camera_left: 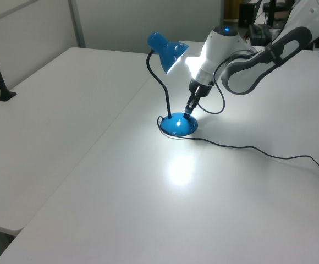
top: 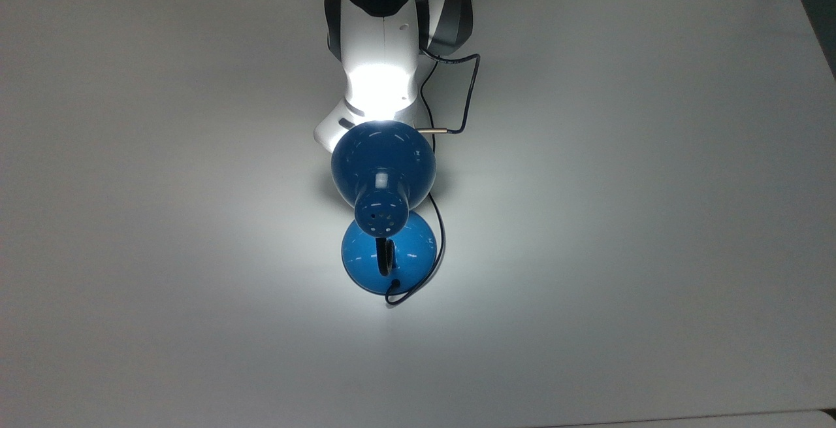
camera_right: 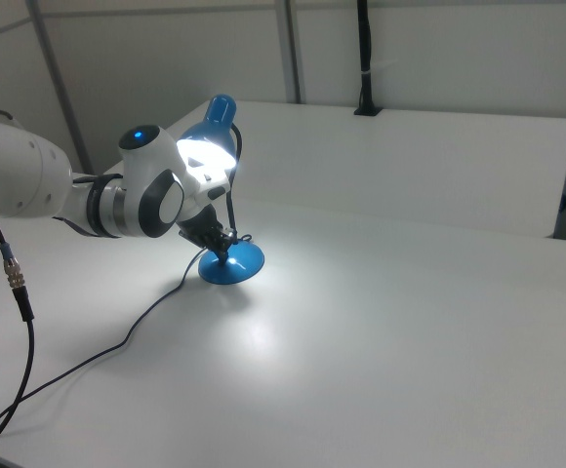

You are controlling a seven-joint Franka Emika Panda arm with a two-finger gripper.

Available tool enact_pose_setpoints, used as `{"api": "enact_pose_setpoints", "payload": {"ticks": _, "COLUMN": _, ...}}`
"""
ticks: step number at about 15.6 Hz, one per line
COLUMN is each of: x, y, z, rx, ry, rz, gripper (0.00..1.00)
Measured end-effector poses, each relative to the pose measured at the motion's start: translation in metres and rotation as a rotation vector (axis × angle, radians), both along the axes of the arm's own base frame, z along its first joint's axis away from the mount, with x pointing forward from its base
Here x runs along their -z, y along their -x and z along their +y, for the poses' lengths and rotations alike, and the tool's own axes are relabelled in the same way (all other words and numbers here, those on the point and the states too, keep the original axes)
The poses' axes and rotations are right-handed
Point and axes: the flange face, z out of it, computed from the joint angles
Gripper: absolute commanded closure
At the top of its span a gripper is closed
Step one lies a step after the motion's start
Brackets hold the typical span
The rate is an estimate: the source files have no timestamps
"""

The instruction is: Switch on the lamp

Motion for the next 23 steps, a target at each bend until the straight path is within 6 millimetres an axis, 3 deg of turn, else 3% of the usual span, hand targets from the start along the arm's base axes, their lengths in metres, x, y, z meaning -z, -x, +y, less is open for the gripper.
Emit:
{"api": "enact_pose_setpoints", "payload": {"ticks": 4, "x": -0.004, "y": 0.004, "z": -0.006, "rx": 0.011, "ry": 0.016, "rz": 0.061, "gripper": 1.0}}
{"api": "enact_pose_setpoints", "payload": {"ticks": 8, "x": -0.035, "y": 0.02, "z": -0.011, "rx": 0.028, "ry": 0.046, "rz": 0.179, "gripper": 1.0}}
{"api": "enact_pose_setpoints", "payload": {"ticks": 11, "x": -0.067, "y": 0.037, "z": -0.015, "rx": 0.043, "ry": 0.066, "rz": 0.259, "gripper": 1.0}}
{"api": "enact_pose_setpoints", "payload": {"ticks": 18, "x": -0.167, "y": 0.079, "z": -0.024, "rx": 0.075, "ry": 0.088, "rz": 0.321, "gripper": 1.0}}
{"api": "enact_pose_setpoints", "payload": {"ticks": 23, "x": -0.219, "y": 0.084, "z": -0.026, "rx": 0.094, "ry": 0.084, "rz": 0.341, "gripper": 0.82}}
